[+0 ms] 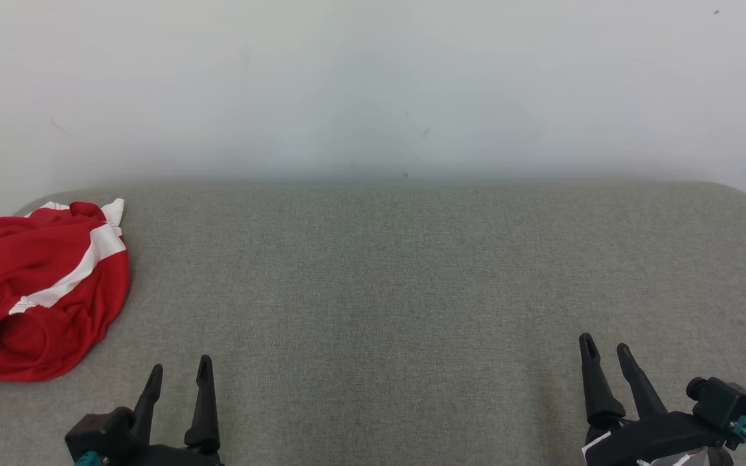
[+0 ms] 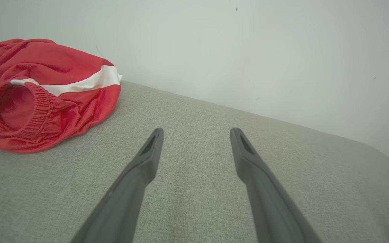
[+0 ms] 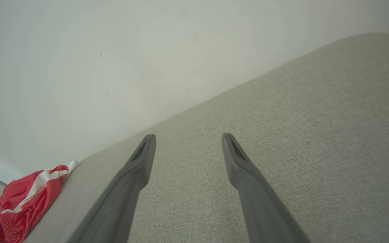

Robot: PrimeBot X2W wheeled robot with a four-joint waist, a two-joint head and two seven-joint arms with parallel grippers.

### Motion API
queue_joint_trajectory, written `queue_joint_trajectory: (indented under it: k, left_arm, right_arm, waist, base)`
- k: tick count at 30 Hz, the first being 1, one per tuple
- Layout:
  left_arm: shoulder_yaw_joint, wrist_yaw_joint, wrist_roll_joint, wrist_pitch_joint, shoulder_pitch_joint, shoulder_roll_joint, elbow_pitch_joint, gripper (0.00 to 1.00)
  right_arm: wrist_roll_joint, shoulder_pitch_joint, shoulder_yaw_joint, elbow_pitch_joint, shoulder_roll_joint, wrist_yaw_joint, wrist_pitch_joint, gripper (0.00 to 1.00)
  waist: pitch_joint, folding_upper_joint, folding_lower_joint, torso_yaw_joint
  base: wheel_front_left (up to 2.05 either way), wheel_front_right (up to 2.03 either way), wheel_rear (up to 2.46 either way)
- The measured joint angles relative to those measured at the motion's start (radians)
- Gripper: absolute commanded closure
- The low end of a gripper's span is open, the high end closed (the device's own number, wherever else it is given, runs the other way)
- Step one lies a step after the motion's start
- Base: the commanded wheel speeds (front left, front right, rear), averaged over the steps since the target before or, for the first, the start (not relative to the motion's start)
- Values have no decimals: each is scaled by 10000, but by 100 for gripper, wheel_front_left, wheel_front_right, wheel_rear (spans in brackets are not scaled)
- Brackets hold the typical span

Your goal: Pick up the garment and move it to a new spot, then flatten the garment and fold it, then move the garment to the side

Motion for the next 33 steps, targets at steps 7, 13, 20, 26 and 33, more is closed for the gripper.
queue_joint_trajectory:
  k: [7,13,20,26,33]
  left_arm:
    - [-113,-15,585,-188,106,75,-153,0]
    - [-244,17,1101,-353,109,146,-178,0]
    - [-349,92,1641,-529,113,199,-196,0]
    - [-407,113,1950,-673,163,215,-240,0]
    - [-382,100,2023,-807,341,100,-184,0]
  right_arm:
    - [-581,124,27,-13,0,2,-17,0]
    - [-1043,123,29,-38,-2,2,-61,0]
    - [-1542,125,77,-40,-6,4,-90,0]
    - [-1960,142,90,-35,-8,12,-127,0]
    - [-2474,183,92,-50,-13,13,-82,0]
  waist:
    - [-26,0,0,-16]
    - [-46,0,0,-10]
    - [-104,0,-1,0]
    - [-179,0,-1,-5]
    - [-265,0,-1,2]
  base:
    - [0,0,0]
    - [0,0,0]
    - [0,0,0]
    - [0,0,0]
    - [0,0,0]
